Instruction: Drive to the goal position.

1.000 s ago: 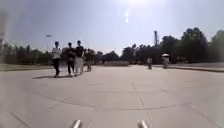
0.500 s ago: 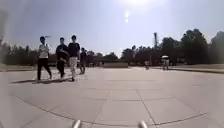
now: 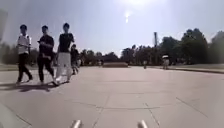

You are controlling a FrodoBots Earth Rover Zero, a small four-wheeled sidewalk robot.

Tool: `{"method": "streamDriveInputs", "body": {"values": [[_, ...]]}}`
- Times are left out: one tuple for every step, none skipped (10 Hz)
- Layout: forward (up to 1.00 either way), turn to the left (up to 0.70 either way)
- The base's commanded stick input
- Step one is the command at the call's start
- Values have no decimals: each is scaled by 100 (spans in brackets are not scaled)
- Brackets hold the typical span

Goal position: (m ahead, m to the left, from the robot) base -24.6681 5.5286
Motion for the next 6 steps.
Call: {"method": "streamDriveInputs", "body": {"values": [[70, 2], [70, 3], [70, 3], [70, 3], [70, 2], [70, 0]]}}
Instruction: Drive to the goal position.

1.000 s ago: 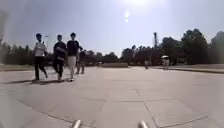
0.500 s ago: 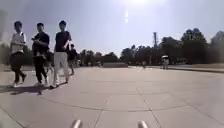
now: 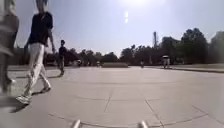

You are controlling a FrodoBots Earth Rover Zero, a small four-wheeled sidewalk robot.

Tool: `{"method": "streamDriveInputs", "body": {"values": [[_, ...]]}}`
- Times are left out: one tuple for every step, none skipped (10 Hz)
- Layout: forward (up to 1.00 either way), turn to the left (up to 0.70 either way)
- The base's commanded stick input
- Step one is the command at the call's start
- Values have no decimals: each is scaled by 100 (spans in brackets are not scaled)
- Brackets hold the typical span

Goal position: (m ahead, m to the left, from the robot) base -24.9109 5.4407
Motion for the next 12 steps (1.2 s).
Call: {"method": "streamDriveInputs", "body": {"values": [[70, 0], [70, 0], [70, 0], [70, 0], [70, 0], [70, 0], [70, 0], [70, 0], [70, 0], [70, 0], [70, 6], [70, 21]]}}
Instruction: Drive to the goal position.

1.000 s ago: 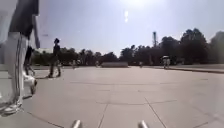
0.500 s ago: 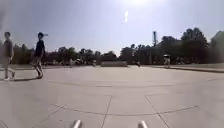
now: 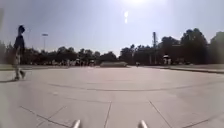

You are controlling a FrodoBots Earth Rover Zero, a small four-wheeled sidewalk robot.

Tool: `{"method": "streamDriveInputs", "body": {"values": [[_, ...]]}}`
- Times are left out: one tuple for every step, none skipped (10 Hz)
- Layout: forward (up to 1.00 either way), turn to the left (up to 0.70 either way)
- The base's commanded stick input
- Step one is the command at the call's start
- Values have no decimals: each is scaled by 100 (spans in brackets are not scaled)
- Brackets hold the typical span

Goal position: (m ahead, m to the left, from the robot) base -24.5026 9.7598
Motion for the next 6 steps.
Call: {"method": "streamDriveInputs", "body": {"values": [[70, 35], [70, 35], [70, 35], [70, 35], [70, 35], [70, 35]]}}
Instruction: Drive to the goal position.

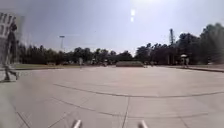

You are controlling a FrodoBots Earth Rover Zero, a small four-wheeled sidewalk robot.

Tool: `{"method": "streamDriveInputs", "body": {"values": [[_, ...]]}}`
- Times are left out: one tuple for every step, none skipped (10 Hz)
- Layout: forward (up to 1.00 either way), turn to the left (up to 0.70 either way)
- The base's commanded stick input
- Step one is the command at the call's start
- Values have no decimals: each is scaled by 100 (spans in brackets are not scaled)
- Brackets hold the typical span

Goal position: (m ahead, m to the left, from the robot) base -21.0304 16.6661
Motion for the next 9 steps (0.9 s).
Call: {"method": "streamDriveInputs", "body": {"values": [[70, 35], [70, 35], [70, 35], [70, 35], [70, 35], [70, 35], [70, 35], [70, 35], [70, 35]]}}
